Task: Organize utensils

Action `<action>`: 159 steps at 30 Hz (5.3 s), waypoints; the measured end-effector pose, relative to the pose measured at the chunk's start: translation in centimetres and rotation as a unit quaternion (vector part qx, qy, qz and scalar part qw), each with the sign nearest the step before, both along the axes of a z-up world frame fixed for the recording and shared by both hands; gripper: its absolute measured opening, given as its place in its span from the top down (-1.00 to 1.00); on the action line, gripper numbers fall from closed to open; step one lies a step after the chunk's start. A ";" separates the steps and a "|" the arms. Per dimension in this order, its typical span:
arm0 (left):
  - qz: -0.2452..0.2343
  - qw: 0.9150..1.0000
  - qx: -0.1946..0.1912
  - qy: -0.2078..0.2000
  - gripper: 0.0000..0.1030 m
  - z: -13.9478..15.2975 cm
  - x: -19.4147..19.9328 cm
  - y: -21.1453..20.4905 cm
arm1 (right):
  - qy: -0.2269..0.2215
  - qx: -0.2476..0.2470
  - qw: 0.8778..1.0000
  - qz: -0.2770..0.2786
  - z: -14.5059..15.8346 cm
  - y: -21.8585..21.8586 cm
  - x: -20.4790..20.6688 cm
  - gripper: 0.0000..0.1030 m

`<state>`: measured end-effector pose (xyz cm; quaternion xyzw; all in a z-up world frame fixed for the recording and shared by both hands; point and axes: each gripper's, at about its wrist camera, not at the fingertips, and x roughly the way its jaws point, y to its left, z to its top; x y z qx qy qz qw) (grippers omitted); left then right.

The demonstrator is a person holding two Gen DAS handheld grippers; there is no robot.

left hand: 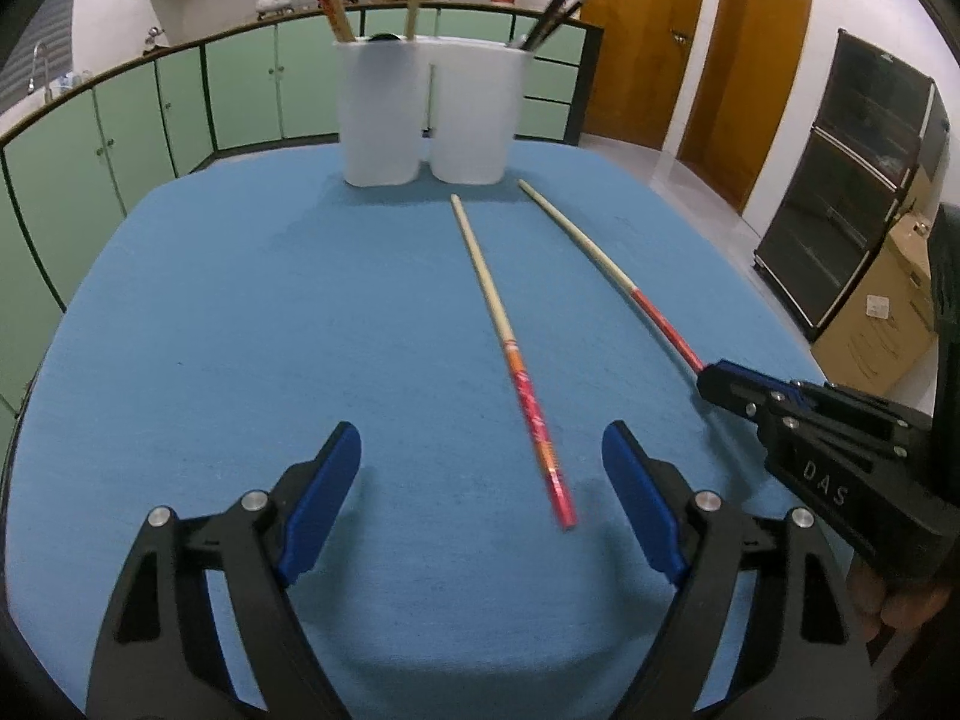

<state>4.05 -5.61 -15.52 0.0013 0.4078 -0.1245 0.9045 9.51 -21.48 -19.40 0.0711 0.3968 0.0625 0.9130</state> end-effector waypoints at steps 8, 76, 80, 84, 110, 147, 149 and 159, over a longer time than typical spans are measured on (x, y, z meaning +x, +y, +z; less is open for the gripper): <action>0.001 1.000 -0.002 0.022 -0.26 -0.9 0.6 -1.0 | -0.004 0.004 1.000 -0.007 0.2 -1.0 -0.2 0.89; 0.034 0.968 -0.046 -0.244 0.91 24.6 1.9 4.1 | -0.225 0.055 0.967 0.102 24.4 -0.7 3.2 0.89; 0.042 0.959 -0.048 -0.278 0.91 27.1 3.2 4.5 | -0.254 0.050 0.960 0.106 27.2 0.1 5.5 0.89; 0.048 0.951 -0.054 -0.301 0.91 29.0 5.1 4.4 | -0.278 0.047 0.954 0.103 29.8 0.6 7.8 0.89; 0.033 0.975 -0.044 -0.217 0.88 22.8 18.8 4.2 | -0.217 0.019 0.971 0.100 23.1 3.1 21.4 0.84; 0.048 0.968 -0.030 -0.246 -0.80 23.7 3.3 4.2 | -0.231 0.019 0.971 0.062 23.8 -1.2 3.4 -0.88; 0.042 0.969 -0.027 -0.243 -0.80 23.6 2.5 4.1 | -0.228 0.023 0.971 0.062 23.7 -1.1 2.7 -0.88; 0.035 0.970 -0.021 -0.242 -0.80 23.5 -0.1 3.5 | -0.222 0.032 0.973 0.063 23.1 -1.3 0.2 -0.88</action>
